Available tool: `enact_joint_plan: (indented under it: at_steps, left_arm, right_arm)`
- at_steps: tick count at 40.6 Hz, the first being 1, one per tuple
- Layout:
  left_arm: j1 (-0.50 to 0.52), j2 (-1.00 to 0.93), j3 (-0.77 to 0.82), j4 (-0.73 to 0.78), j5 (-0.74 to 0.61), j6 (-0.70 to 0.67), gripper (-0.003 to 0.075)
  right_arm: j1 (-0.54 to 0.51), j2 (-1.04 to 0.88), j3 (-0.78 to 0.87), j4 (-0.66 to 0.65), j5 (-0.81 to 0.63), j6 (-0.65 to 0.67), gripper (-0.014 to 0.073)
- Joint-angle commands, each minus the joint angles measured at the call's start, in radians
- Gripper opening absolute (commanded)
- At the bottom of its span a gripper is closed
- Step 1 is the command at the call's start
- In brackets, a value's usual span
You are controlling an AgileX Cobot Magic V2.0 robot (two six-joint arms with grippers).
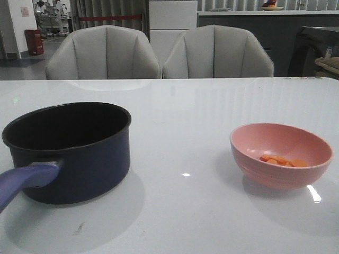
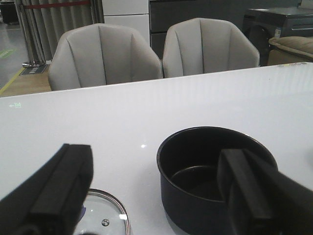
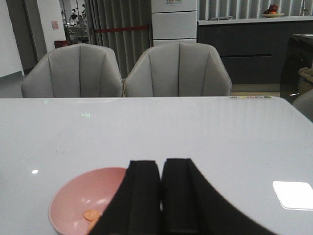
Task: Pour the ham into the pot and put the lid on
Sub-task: 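Move the right gripper to the pink bowl rim and grasp it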
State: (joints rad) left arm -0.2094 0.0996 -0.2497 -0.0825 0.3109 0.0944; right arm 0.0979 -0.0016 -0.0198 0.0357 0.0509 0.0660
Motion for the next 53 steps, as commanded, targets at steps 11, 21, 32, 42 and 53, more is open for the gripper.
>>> enact_joint_plan:
  at_steps: [11,21,32,42,53]
  left_arm:
    - [-0.007,0.014,-0.028,0.014,-0.098,-0.002,0.0343]
    - [-0.007,0.014,-0.028,0.014,-0.103,-0.002,0.0343]
    - [-0.007,0.014,-0.028,0.014,-0.104,-0.002,0.0343]
    - [-0.007,0.014,-0.028,0.014,-0.104,-0.002,0.0343]
    - [-0.007,0.014,-0.028,0.014,-0.104,-0.002,0.0343]
  right_arm:
    - [-0.009,0.315,-0.268,0.003,0.021,0.003,0.0150]
    - [-0.008,0.520,-0.328,0.035,0.052,0.016,0.0235]
    - [-0.008,0.796,-0.599,0.035,0.333,0.016,0.0529]
    - [-0.008,1.132,-0.846,0.040,0.588,0.006,0.0528]
    - [-0.008,1.415,-0.996,0.066,0.669,-0.033,0.0528]
